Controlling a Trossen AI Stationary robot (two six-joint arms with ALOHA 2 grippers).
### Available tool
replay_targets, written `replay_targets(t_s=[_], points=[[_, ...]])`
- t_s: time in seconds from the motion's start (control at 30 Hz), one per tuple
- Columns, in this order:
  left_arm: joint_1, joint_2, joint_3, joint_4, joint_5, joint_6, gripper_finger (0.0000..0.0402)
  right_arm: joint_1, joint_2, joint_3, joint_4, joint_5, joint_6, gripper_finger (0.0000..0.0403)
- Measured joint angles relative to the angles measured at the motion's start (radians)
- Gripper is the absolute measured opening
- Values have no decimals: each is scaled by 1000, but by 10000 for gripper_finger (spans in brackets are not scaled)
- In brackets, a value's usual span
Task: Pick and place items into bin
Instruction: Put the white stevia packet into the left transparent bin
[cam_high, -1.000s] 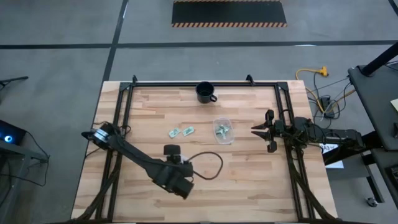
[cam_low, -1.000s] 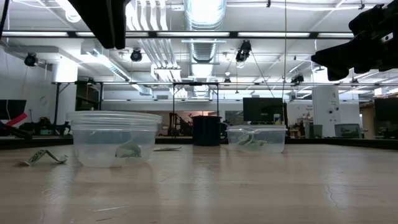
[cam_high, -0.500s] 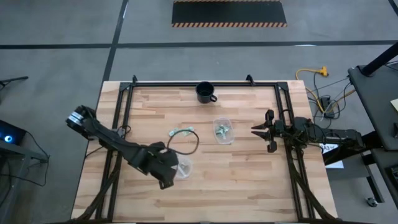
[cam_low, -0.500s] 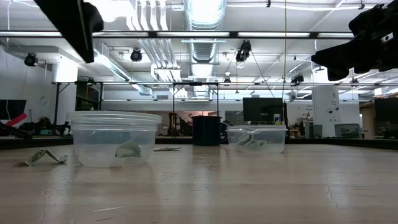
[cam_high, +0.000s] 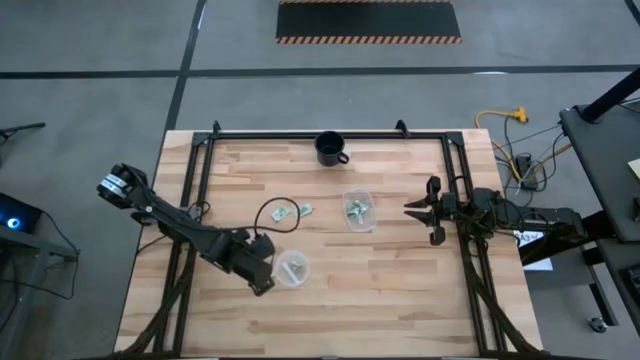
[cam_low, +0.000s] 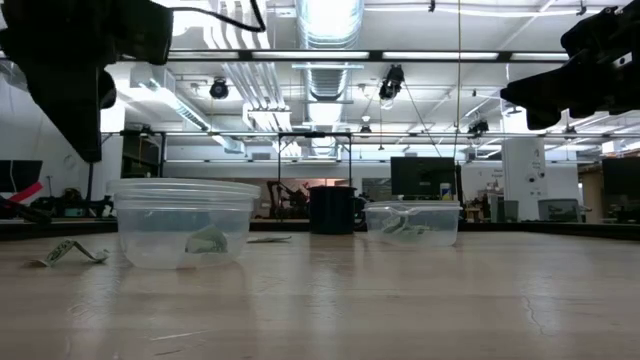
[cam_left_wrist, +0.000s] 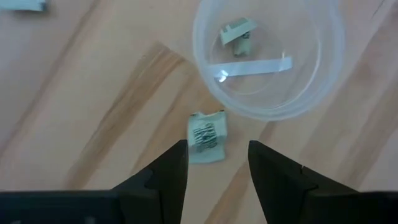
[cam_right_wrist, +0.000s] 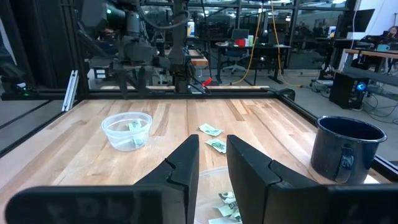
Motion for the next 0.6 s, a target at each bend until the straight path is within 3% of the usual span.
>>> replay_targets(t_s=[0.6], points=[[4, 99, -31, 79, 40, -6, 151, 0, 0, 0, 0, 0, 0, 72]])
